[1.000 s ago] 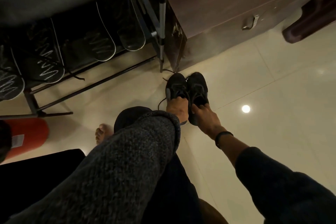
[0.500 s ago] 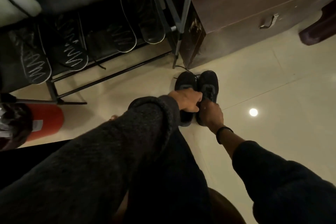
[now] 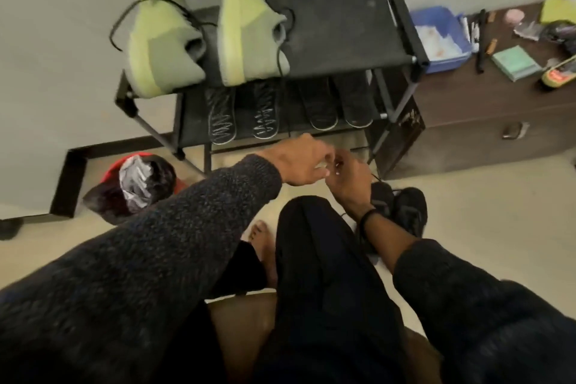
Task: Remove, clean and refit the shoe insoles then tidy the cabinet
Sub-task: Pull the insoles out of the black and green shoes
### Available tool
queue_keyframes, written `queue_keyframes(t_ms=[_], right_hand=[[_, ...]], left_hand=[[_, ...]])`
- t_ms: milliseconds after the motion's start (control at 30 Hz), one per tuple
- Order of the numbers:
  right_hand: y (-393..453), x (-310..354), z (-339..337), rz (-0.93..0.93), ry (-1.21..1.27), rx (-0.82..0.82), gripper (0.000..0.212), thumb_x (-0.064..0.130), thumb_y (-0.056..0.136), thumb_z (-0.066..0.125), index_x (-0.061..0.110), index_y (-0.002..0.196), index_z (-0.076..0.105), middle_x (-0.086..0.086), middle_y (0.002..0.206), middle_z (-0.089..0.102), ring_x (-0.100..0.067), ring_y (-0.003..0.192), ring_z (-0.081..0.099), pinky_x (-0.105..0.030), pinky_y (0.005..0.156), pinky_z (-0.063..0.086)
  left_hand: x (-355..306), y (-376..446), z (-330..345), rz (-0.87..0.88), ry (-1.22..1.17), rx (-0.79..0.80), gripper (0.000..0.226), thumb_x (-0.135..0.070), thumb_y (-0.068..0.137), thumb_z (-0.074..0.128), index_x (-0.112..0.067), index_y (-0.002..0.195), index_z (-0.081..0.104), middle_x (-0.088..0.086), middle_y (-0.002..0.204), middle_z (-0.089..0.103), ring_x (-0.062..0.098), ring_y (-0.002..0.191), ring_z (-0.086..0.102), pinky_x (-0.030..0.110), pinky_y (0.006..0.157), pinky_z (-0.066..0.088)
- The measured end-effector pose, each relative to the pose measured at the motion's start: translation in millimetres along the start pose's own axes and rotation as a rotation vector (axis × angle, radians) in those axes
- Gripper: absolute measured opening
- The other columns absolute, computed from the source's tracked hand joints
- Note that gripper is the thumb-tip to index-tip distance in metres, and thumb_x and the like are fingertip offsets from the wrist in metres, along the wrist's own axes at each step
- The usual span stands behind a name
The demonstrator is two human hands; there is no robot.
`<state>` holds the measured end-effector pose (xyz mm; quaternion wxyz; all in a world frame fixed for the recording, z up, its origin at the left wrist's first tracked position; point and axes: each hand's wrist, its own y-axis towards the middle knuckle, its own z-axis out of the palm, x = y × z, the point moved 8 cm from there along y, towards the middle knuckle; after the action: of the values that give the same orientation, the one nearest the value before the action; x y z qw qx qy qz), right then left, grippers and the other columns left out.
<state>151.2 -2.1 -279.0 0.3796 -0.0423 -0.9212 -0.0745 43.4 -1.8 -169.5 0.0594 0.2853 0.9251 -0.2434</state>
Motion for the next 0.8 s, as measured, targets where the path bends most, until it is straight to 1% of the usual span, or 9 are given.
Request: queue_keyframes(t_ms=[100, 200, 300, 367, 433, 500, 600, 700, 800], right_hand=[[8, 54, -17, -0.158, 0.005, -0.03, 0.01, 0.02, 0.086, 0.068, 0.017, 0.093, 0.062, 0.0, 0.076, 0.066, -0.022, 0.065, 0.06, -0.033, 0.056, 0.042], [13, 99, -35, -0.255, 0.025, -0.092, 0.013, 0.025, 0.091, 0.068, 0.016, 0.089, 0.059, 0.0, 0.075, 0.064, -0.021, 0.065, 0.058, -0.036, 0.055, 0.044], [16, 140, -61, -0.34, 0.11, -0.206, 0.01, 0.024, 0.095, 0.065, 0.016, 0.092, 0.062, 0.002, 0.075, 0.064, -0.015, 0.065, 0.058, -0.039, 0.059, 0.05], [19, 159, -82, -0.331, 0.192, -0.283, 0.008, 0.024, 0.095, 0.063, 0.017, 0.097, 0.064, 0.003, 0.076, 0.065, -0.012, 0.065, 0.06, -0.04, 0.063, 0.053], [29, 170, -93, -0.231, 0.308, -0.297, 0.019, 0.036, 0.095, 0.065, 0.021, 0.105, 0.062, 0.007, 0.087, 0.066, -0.008, 0.067, 0.062, -0.035, 0.067, 0.057], [36, 179, -93, -0.101, 0.418, -0.241, 0.04, 0.053, 0.089, 0.068, 0.026, 0.117, 0.058, 0.012, 0.103, 0.064, -0.004, 0.075, 0.065, -0.03, 0.073, 0.059], [57, 194, -86, 0.002, 0.515, -0.052, 0.068, 0.067, 0.076, 0.073, 0.029, 0.129, 0.053, 0.015, 0.115, 0.061, -0.006, 0.094, 0.067, -0.036, 0.076, 0.062], [71, 206, -72, 0.028, 0.568, 0.143, 0.073, 0.056, 0.075, 0.082, 0.022, 0.134, 0.052, 0.003, 0.121, 0.062, -0.021, 0.097, 0.071, -0.034, 0.066, 0.064], [76, 212, -61, 0.073, 0.644, 0.252, 0.068, 0.033, 0.079, 0.086, 0.016, 0.136, 0.052, 0.003, 0.113, 0.066, -0.023, 0.089, 0.074, -0.039, 0.073, 0.064]], left_hand=[[8, -28, -32, 0.005, 0.028, -0.078, 0.031, -0.038, 0.097, 0.058, -0.025, 0.125, 0.057, 0.005, 0.116, 0.066, 0.028, 0.107, 0.061, 0.046, 0.088, 0.053], [18, -53, -61, 0.0, 0.08, -0.158, 0.03, -0.038, 0.097, 0.058, -0.026, 0.125, 0.057, 0.005, 0.116, 0.066, 0.028, 0.103, 0.063, 0.043, 0.081, 0.054], [23, -83, -95, -0.013, 0.11, -0.335, 0.018, -0.04, 0.096, 0.058, -0.025, 0.105, 0.057, 0.001, 0.105, 0.064, 0.027, 0.095, 0.063, 0.042, 0.075, 0.053], [34, -98, -114, -0.093, 0.16, -0.462, 0.02, -0.043, 0.096, 0.057, -0.023, 0.094, 0.053, 0.0, 0.097, 0.061, 0.028, 0.089, 0.062, 0.042, 0.072, 0.052], [52, -111, -131, -0.215, 0.249, -0.571, 0.025, -0.045, 0.096, 0.056, -0.021, 0.1, 0.055, 0.005, 0.102, 0.061, 0.03, 0.09, 0.062, 0.042, 0.074, 0.052], [73, -123, -140, -0.312, 0.306, -0.585, 0.033, -0.042, 0.095, 0.058, -0.015, 0.115, 0.055, 0.009, 0.113, 0.058, 0.031, 0.096, 0.061, 0.042, 0.076, 0.048], [94, -119, -153, -0.276, 0.336, -0.472, 0.03, -0.029, 0.093, 0.062, -0.014, 0.118, 0.058, 0.008, 0.119, 0.058, 0.03, 0.101, 0.059, 0.042, 0.08, 0.049], [107, -108, -168, -0.203, 0.323, -0.4, 0.013, -0.026, 0.087, 0.065, -0.023, 0.099, 0.06, 0.0, 0.099, 0.062, 0.025, 0.094, 0.061, 0.036, 0.072, 0.045], [118, -95, -182, -0.193, 0.299, -0.331, 0.024, -0.04, 0.082, 0.069, -0.026, 0.081, 0.05, -0.005, 0.079, 0.058, 0.021, 0.078, 0.059, 0.034, 0.064, 0.041]])
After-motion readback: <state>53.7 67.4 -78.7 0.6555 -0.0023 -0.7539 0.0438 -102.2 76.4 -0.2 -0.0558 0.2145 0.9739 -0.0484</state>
